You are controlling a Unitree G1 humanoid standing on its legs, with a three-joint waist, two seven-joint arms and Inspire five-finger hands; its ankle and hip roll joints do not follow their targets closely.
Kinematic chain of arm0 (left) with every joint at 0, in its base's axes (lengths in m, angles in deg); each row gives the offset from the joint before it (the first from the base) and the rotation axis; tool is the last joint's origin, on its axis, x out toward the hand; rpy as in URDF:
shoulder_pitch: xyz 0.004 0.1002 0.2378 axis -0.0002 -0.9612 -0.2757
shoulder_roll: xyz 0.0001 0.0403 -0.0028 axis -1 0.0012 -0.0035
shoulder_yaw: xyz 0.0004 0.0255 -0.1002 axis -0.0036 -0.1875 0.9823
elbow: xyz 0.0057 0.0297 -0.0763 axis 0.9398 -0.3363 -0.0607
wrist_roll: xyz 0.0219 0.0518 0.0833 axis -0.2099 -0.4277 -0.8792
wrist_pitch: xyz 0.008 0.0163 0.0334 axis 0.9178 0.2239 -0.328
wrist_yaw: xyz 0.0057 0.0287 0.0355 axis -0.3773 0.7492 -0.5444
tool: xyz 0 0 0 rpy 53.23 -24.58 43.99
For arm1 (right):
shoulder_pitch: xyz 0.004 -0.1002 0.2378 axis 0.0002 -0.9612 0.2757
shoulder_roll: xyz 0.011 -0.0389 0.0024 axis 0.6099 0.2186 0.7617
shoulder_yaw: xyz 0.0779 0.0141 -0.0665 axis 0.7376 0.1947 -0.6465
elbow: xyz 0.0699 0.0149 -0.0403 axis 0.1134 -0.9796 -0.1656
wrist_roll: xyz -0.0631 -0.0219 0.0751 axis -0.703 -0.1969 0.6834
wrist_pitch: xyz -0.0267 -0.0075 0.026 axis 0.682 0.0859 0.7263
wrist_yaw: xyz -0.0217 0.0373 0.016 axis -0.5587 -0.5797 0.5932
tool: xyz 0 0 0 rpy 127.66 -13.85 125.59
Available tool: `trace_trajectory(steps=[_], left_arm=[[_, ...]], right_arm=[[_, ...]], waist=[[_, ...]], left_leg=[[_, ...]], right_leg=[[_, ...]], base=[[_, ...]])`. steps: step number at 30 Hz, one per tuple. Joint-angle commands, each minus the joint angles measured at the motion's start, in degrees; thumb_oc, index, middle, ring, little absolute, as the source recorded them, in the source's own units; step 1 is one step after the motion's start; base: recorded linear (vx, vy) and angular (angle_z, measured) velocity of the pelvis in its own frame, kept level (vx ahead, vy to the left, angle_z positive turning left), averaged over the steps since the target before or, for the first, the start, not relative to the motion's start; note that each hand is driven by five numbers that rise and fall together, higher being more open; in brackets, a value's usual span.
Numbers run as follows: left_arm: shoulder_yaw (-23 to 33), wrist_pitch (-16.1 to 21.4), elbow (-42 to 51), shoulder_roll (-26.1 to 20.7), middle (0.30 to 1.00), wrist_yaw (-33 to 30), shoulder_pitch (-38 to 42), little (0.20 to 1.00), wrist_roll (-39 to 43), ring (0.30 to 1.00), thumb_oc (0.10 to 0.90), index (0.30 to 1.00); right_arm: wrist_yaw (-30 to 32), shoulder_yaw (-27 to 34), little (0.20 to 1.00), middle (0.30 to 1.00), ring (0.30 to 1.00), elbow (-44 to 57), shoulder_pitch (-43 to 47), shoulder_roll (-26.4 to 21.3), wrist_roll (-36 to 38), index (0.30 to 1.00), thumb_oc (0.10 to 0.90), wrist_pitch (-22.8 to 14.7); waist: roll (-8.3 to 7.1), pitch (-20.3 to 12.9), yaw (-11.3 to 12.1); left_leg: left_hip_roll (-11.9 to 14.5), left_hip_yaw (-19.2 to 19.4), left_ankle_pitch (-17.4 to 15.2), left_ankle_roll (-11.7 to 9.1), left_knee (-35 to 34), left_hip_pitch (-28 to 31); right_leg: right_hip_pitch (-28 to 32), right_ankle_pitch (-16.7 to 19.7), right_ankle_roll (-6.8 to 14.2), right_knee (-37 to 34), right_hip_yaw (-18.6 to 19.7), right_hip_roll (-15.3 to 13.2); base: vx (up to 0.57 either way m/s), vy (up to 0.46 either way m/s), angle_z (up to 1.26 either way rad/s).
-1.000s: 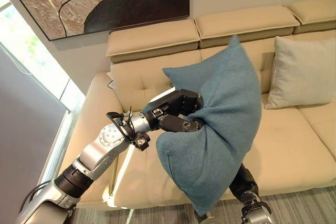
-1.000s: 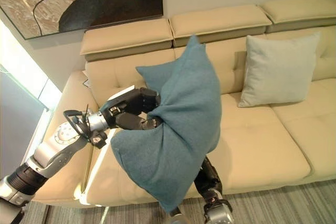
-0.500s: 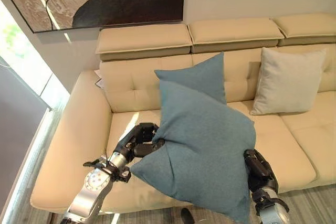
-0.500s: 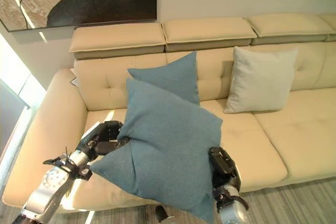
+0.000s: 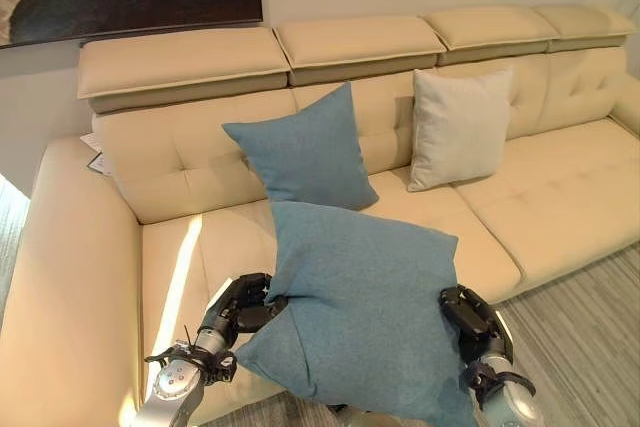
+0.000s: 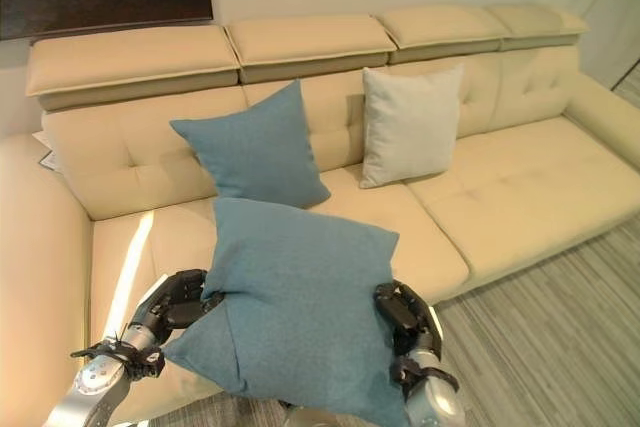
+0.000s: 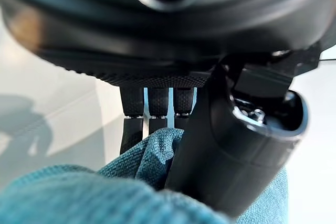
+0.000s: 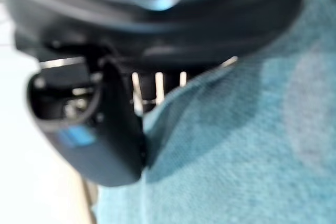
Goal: Pick up all the scattered cushions and arrange them neatly on the sofa.
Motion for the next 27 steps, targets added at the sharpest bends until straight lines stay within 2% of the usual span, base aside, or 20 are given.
trace_trajectory(steps=[1, 2, 3, 5, 8, 9, 10, 13, 14, 15, 17, 20, 21, 22, 23, 24, 26, 27], left_arm=[[1.88, 7.45, 6.31, 0.04, 0.3, -0.21, 3.98, 0.3, 0.98, 0.3, 0.4, 0.3], [1.64, 7.4, 5.94, 0.08, 0.3, -0.75, 4.46, 0.3, 0.85, 0.3, 0.4, 0.3], [1.43, 7.52, 5.75, 0.06, 0.3, -1.25, 4.97, 0.3, 0.73, 0.3, 0.4, 0.3], [0.79, 7.7, 5.67, 0.41, 0.3, -1.78, 5.55, 0.3, 0.76, 0.3, 0.4, 0.3], [0.12, 7.59, 5.68, 1.41, 0.3, -2.1, 6.05, 0.3, 1.65, 0.3, 0.4, 0.3], [0.11, 7.59, 5.67, 1.44, 0.3, -2.1, 6.06, 0.3, 1.64, 0.3, 0.4, 0.3], [-0.24, 7.55, 6.09, 1.86, 0.3, -2.76, 6.31, 0.3, 2.29, 0.3, 0.4, 0.3], [-0.35, 8.04, 6.51, 2.35, 0.3, -3.25, 6.81, 0.3, 4.12, 0.3, 0.4, 0.3], [-0.35, 8.04, 6.51, 2.35, 0.3, -3.25, 6.81, 0.3, 4.12, 0.3, 0.4, 0.3], [-0.7, 7.99, 6.74, 2.78, 0.3, -3.23, 6.68, 0.3, 4.29, 0.3, 0.4, 0.3], [-1.49, 8.23, 6.48, 3.66, 0.3, -3.21, 7.33, 0.3, 4.69, 0.3, 0.4, 0.3], [-3.34, 8.22, 6.35, 5.03, 0.3, -3.48, 8.86, 0.3, 5.61, 0.3, 0.4, 0.3], [-4.41, 8.6, 6.7, 5.58, 0.3, -4.94, 10.36, 0.3, 5.64, 0.3, 0.4, 0.3], [-4.41, 8.61, 6.68, 5.57, 0.3, -4.94, 10.42, 0.3, 5.63, 0.3, 0.4, 0.3], [-4.74, 8.82, 7.2, 5.66, 0.3, -5.2, 11.04, 0.3, 5.63, 0.3, 0.4, 0.3], [-5.1, 9.25, 8.2, 5.92, 0.3, -5.49, 11.8, 0.3, 5.51, 0.3, 0.4, 0.3], [-5.42, 9.34, 8.24, 6.34, 0.3, -5.79, 12.24, 0.3, 5.18, 0.3, 0.4, 0.3], [-5.42, 9.34, 8.24, 6.34, 0.3, -5.79, 12.24, 0.3, 5.18, 0.3, 0.4, 0.3]], right_arm=[[-3.93, -1.77, 0.3, 0.3, 0.3, 8.97, 7.31, -0.02, -1.51, 0.3, 0.4, -5.75], [-3.56, -2.43, 0.3, 0.3, 0.3, 8.83, 7.85, -0.24, -2.63, 0.3, 0.4, -5.97], [-3.0, -2.91, 0.3, 0.3, 0.3, 8.66, 8.6, -0.51, -3.96, 0.3, 0.4, -6.03], [-2.45, -3.8, 0.3, 0.3, 0.3, 8.82, 9.05, -0.5, -5.11, 0.3, 0.4, -6.18], [-1.77, -3.74, 0.3, 0.3, 0.3, 9.57, 9.27, -1.18, -6.75, 0.3, 0.4, -6.57], [-1.75, -3.73, 0.3, 0.3, 0.3, 9.59, 9.26, -1.2, -6.75, 0.3, 0.4, -6.56], [-1.4, -4.19, 0.3, 0.3, 0.3, 10.11, 9.83, -1.67, -7.41, 0.3, 0.4, -6.56], [-1.37, -5.51, 0.3, 0.3, 0.3, 10.58, 11.03, -1.85, -7.92, 0.3, 0.4, -6.37], [-1.37, -5.51, 0.3, 0.3, 0.3, 10.58, 11.03, -1.85, -7.92, 0.3, 0.4, -6.37], [-1.42, -5.67, 0.3, 0.3, 0.3, 10.75, 11.06, -1.74, -8.45, 0.3, 0.4, -6.11], [-0.79, -5.55, 0.3, 0.3, 0.3, 11.29, 10.46, -2.27, -9.15, 0.3, 0.4, -6.58], [0.64, -4.71, 0.3, 0.3, 0.3, 13.45, 10.1, -3.81, -10.6, 0.3, 0.4, -7.47], [2.49, -4.61, 0.3, 0.3, 0.3, 13.9, 10.73, -4.68, -12.1, 0.3, 0.4, -7.75], [2.5, -4.59, 0.3, 0.3, 0.3, 13.91, 10.78, -4.65, -12.11, 0.3, 0.4, -7.74], [2.98, -4.7, 0.3, 0.3, 0.3, 14.22, 11.26, -5.1, -13.1, 0.3, 0.4, -7.66], [3.87, -5.14, 0.3, 0.3, 0.3, 14.57, 12.33, -5.7, -14.83, 0.3, 0.4, -8.08], [3.99, -5.6, 0.3, 0.3, 0.3, 14.93, 12.74, -6.11, -16.38, 0.3, 0.4, -8.1], [3.99, -5.6, 0.3, 0.3, 0.3, 14.93, 12.74, -6.11, -16.38, 0.3, 0.4, -8.1]], waist=[[-0.04, -2.85, 1.76], [-0.29, -1.83, 2.33], [-0.36, -0.93, 3.2], [-0.12, -0.43, 3.32], [1.27, -0.13, 3.06], [1.3, -0.06, 3.09], [2.39, 0.15, 3.62], [3.31, -0.5, 5.35], [3.31, -0.53, 5.35], [3.2, -0.84, 5.82], [2.75, -1.75, 5.02], [2.56, -1.05, 3.68], [3.01, -0.02, 3.34], [2.96, -0.13, 3.37], [3.15, 0.32, 3.74], [3.31, 0.34, 4.39], [3.73, -0.04, 4.93], [3.72, -0.08, 4.95]], left_leg=[[0.64, -0.67, -3.61, -0.87, 2.62, -1.81], [1.06, 0.3, -3.48, -0.73, 2.47, -1.59], [1.55, 1.35, -3.02, -0.71, 2.19, -1.47], [2.15, 2.39, -1.89, -0.74, 1.23, -1.55], [3.32, 3.0, -1.05, -0.6, 0.19, -1.39], [3.32, 3.02, -1.09, -0.6, 0.16, -1.27], [4.47, 3.74, -0.93, -0.72, 0.2, -1.18], [6.21, 6.15, -0.47, -1.67, 0.89, -1.73], [6.21, 6.15, -0.46, -1.67, 0.88, -1.76], [6.66, 6.98, -0.55, -2.11, 0.93, -1.46], [8.6, 8.29, -0.74, -3.92, 3.29, -1.35], [11.49, 9.35, -1.57, -4.74, 9.63, -2.85], [12.17, 8.48, -0.86, -4.91, 13.22, -3.5], [12.14, 8.52, -0.59, -4.93, 13.07, -3.67], [10.43, 5.94, -0.4, -4.77, 13.74, -4.44], [6.2, 1.77, -2.27, -4.21, 13.27, -5.35], [2.95, -0.37, -3.18, -3.25, 10.97, -5.16], [2.94, -0.35, -3.14, -3.25, 10.92, -5.17]], right_leg=[[2.47, -5.28, 3.21, 3.31, -6.72, 4.95], [1.47, -5.28, 3.78, 4.93, -9.23, 4.93], [0.7, -5.88, 3.91, 6.01, -13.76, 3.68], [0.33, -7.22, 3.28, 7.21, -19.43, 1.52], [1.7, -8.97, 1.64, 9.05, -20.29, -0.55], [1.76, -9.06, 1.64, 9.13, -20.27, -0.54], [3.37, -10.49, 1.11, 10.21, -21.48, -3.04], [6.85, -11.22, 1.38, 8.88, -27.87, -7.92], [6.82, -11.2, 1.38, 8.86, -27.87, -7.91], [7.18, -11.16, 1.28, 8.39, -29.49, -8.84], [8.17, -11.63, 0.92, 6.16, -28.39, -7.34], [9.45, -12.72, -1.08, 5.1, -27.02, -5.36], [9.62, -13.1, -1.95, 5.59, -25.79, -4.15], [9.42, -12.91, -1.99, 5.51, -25.75, -4.17], [9.2, -12.89, -2.28, 5.78, -24.83, -3.66], [9.78, -12.67, -2.38, 4.88, -22.59, -2.73], [9.87, -12.14, -1.96, 4.13, -19.7, -1.53], [9.84, -12.13, -1.96, 4.12, -19.69, -1.53]], base=[[-0.19, 0.032, -0.67], [-0.22, 0.009, -0.47], [-0.18, -0.004, -0.88], [-0.19, -0.025, -1.16], [-0.15, -0.057, -0.25], [-0.15, -0.106, -0.17], [-0.13, -0.127, -0.23], [-0.12, -0.171, -0.48], [-0.03, -0.147, -0.9], [0.01, -0.279, -0.6], [-0.01, -0.405, -0.35], [-0.02, -0.282, -0.47], [-0.02, -0.178, -0.78], [-0.04, -0.116, -0.75], [0.0, -0.113, -0.81], [0.04, -0.132, -0.84], [0.09, -0.076, -1.18], [0.1, -0.008, -1.58]])
